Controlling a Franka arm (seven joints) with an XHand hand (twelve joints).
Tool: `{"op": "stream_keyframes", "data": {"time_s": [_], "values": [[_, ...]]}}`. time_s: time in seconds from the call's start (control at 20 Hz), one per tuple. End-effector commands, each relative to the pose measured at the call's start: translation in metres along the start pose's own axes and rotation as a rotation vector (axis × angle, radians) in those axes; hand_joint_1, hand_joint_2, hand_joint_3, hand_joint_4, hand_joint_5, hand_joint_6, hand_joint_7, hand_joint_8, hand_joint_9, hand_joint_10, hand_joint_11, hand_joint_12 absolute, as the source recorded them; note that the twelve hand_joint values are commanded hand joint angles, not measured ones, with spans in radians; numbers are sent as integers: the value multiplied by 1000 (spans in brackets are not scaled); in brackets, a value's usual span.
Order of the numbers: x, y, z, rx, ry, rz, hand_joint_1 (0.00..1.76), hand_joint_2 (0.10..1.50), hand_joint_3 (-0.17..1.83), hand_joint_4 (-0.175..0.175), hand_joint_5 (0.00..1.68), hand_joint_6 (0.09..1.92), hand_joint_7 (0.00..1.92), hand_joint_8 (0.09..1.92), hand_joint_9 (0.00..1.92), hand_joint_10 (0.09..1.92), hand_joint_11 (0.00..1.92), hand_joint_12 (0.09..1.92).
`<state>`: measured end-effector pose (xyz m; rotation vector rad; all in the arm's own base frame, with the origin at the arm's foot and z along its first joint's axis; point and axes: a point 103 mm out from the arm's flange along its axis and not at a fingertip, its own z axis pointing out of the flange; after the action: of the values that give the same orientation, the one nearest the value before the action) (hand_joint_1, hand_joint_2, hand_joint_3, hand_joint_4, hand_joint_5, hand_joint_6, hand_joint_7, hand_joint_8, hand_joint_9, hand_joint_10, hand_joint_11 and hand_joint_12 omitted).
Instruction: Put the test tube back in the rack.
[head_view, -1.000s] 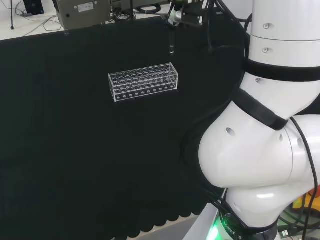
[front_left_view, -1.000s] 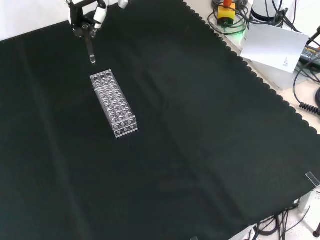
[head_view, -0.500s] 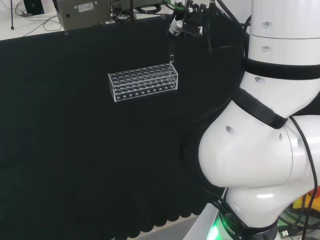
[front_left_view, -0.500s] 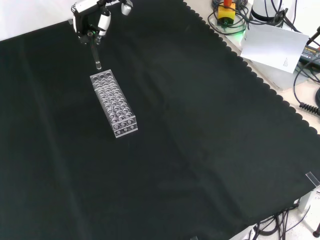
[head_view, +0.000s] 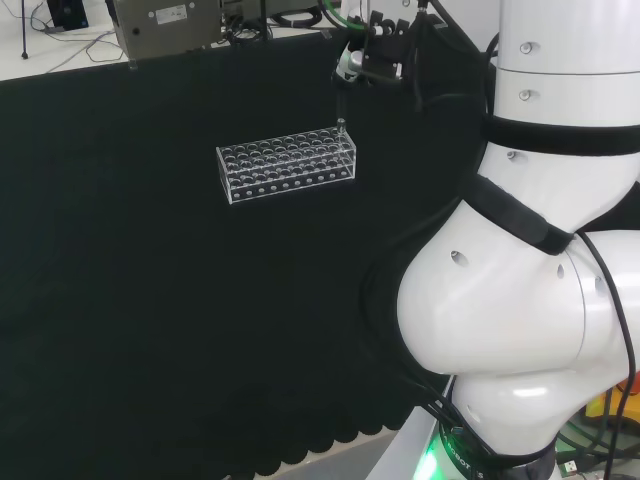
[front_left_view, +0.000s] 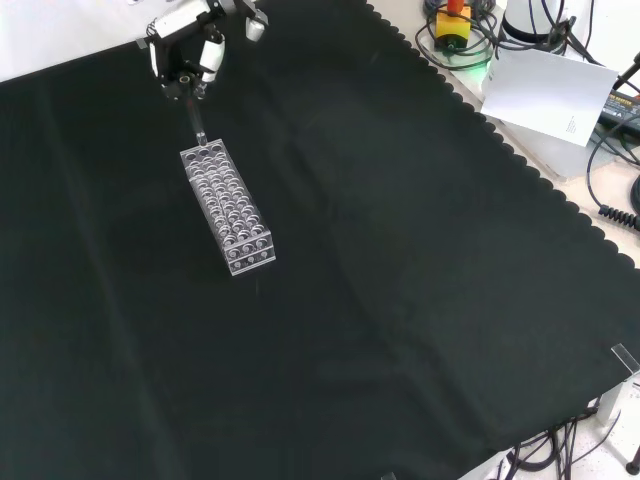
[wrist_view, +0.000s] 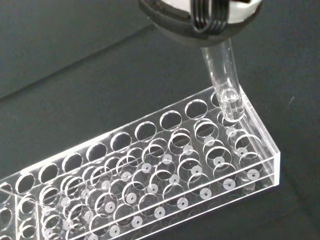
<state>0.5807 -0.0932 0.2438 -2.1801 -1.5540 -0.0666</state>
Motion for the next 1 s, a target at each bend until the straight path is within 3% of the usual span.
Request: {"op": "stream_keyframes", "data": {"time_s": [0.05, 1.0], "values": [[-1, 2, 7, 10, 3, 2, 1414, 1012, 0, -175, 1115, 467, 1216, 951, 1237, 561, 1261, 843], [-3, 11, 13, 33, 13, 11, 1414, 1012, 0, -175, 1115, 468, 1216, 951, 1237, 562, 1261, 844]]}}
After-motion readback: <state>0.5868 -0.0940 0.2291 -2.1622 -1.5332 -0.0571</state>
